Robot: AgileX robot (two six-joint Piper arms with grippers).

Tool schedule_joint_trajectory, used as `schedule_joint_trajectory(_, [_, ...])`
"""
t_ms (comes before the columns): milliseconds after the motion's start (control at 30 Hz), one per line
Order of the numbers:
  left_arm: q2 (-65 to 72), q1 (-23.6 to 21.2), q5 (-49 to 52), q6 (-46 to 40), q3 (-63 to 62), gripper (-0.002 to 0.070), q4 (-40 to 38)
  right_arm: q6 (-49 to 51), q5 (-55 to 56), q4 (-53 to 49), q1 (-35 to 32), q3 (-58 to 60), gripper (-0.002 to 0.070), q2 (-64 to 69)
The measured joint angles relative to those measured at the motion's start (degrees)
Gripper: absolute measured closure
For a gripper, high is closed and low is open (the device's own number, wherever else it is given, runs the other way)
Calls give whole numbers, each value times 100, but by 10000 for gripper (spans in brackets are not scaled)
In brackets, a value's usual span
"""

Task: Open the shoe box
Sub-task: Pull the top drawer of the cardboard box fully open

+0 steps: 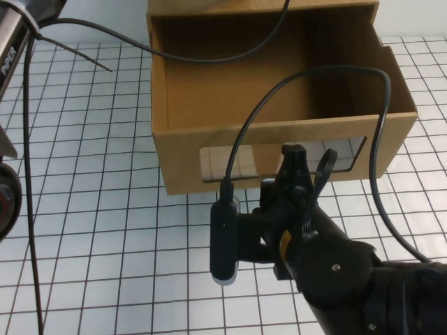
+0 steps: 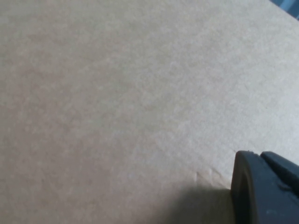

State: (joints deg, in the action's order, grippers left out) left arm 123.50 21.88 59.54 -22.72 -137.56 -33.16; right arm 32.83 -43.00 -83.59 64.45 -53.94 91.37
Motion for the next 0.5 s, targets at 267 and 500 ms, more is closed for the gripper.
schedule_joint_trajectory(267, [0,0,-10,25,0,678,14,0,-36,399,55,20,668,-104])
schedule_joint_trajectory(500, [0,0,1,25,0,678,14,0,-46,676,63,20,668,-104])
